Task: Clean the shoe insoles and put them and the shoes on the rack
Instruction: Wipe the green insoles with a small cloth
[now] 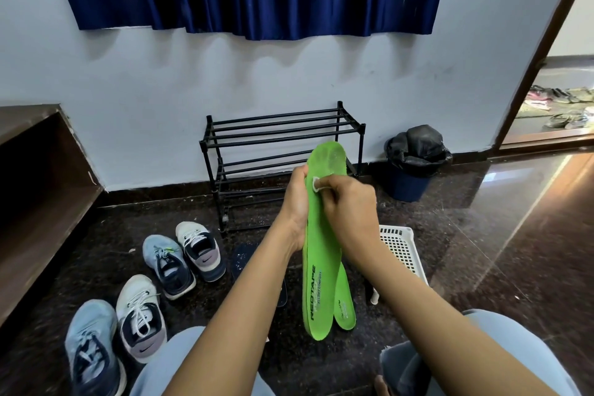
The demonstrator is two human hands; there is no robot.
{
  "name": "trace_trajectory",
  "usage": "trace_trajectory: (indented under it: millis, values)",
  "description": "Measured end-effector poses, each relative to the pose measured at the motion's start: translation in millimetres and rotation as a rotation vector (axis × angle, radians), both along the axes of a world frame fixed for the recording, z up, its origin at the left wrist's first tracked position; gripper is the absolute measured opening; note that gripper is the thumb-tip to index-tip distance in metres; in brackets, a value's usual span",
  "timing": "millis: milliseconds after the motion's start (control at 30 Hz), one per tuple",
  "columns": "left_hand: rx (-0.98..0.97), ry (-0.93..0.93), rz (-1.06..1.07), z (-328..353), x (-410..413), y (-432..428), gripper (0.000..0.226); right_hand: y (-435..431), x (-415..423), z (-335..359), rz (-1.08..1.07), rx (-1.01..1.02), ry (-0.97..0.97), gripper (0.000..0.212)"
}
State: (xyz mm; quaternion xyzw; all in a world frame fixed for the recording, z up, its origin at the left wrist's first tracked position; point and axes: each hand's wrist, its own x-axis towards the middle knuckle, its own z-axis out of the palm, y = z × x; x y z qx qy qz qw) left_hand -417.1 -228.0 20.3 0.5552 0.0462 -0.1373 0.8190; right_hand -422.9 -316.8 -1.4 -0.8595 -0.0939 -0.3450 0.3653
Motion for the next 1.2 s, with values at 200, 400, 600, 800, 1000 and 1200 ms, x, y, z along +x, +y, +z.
trace_trajectory:
  millis: [200, 400, 600, 800, 1000, 1200]
  values:
    - [-0.004, -0.016, 0.026, 3, 1, 2, 0.068, 3, 3, 1, 0.004, -0.063, 0.031, 0.017]
    - [0.006, -0.005, -0.003, 4, -5, -4, 0.058, -7, 8, 10, -0.066, -0.018, 0.062, 0.019]
    - [0.019, -0.027, 0.047, 7, -2, 3, 0.062, 8, -3, -1, -0.003, -0.105, 0.137, 0.020]
    - [-0.033, -0.017, -0.008, 8, -7, -3, 0.064, -7, 14, 11, -0.076, -0.001, 0.137, 0.021]
    - [0.017, -0.049, 0.004, 7, -5, 2, 0.077, 4, 1, -1, -0.026, -0.103, 0.187, 0.021]
    - [-0.021, -0.044, -0.015, 8, -7, -3, 0.072, -4, 10, 9, -0.080, -0.095, 0.145, 0.022]
